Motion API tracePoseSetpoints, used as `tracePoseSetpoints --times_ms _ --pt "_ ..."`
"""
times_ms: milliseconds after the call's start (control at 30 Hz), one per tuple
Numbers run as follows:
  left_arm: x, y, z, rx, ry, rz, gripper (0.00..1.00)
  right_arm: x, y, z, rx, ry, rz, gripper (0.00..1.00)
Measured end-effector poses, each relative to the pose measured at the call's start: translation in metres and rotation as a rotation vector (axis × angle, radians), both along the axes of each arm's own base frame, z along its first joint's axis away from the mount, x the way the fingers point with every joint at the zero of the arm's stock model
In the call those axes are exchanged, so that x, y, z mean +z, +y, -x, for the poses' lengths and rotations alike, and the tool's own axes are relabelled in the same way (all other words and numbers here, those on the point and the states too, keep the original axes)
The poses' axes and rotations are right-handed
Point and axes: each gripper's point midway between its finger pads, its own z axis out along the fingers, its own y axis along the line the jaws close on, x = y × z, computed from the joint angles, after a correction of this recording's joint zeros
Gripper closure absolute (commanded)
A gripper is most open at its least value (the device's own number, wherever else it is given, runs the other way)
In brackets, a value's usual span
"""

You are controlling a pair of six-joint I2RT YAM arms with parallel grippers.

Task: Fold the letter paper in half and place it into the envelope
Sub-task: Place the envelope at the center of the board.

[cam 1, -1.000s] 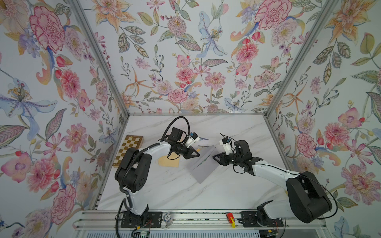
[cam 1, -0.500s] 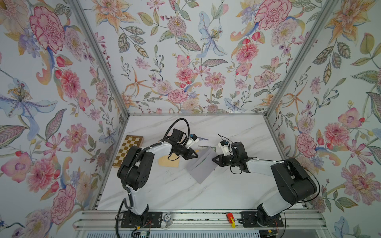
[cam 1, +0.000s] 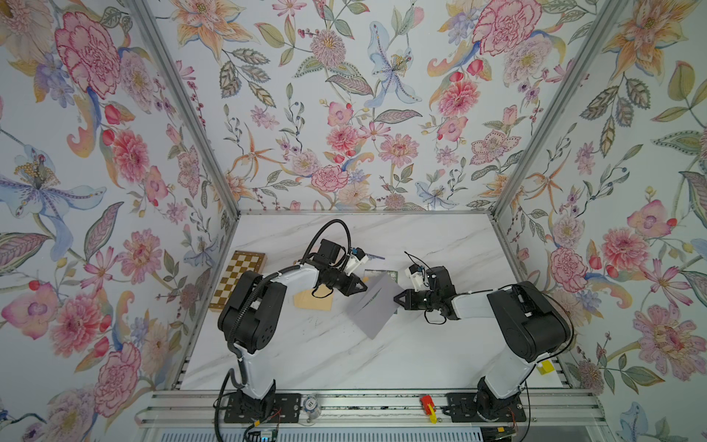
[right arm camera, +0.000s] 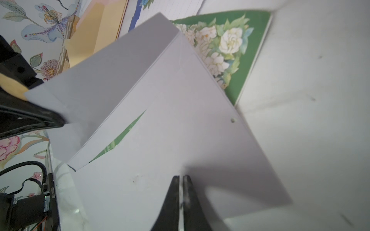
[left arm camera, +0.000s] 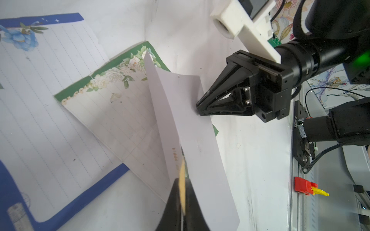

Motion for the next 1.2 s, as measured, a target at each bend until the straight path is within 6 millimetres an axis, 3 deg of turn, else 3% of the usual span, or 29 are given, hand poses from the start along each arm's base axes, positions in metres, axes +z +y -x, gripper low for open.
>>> tracePoseSetpoints --times_ms 433,767,867,1067,1200 --pt "-0.018 0.021 -0.006 0.089 -0.016 -0.112 0.86 -0.001 0.002 -0.001 -0.002 0.004 -0.015 0.91" --pt "0.032 0.067 -0.034 0.255 -0.134 -0.073 0.92 -0.001 0.002 -0.002 -0.007 0.008 -0.02 0.91" --pt "0.024 0.074 -0.038 0.292 -0.128 -0.081 0.93 -0.001 0.002 -0.002 -0.009 0.009 -0.021 0.91" --pt "-0.009 0.069 -0.032 0.315 -0.051 -0.078 0.93 -0.001 0.002 -0.003 -0.011 0.011 -0.022 0.91" --pt "-0.011 0.058 -0.027 0.301 -0.038 -0.052 0.93 -0.001 0.002 -0.003 -0.012 0.012 -0.023 0.91"
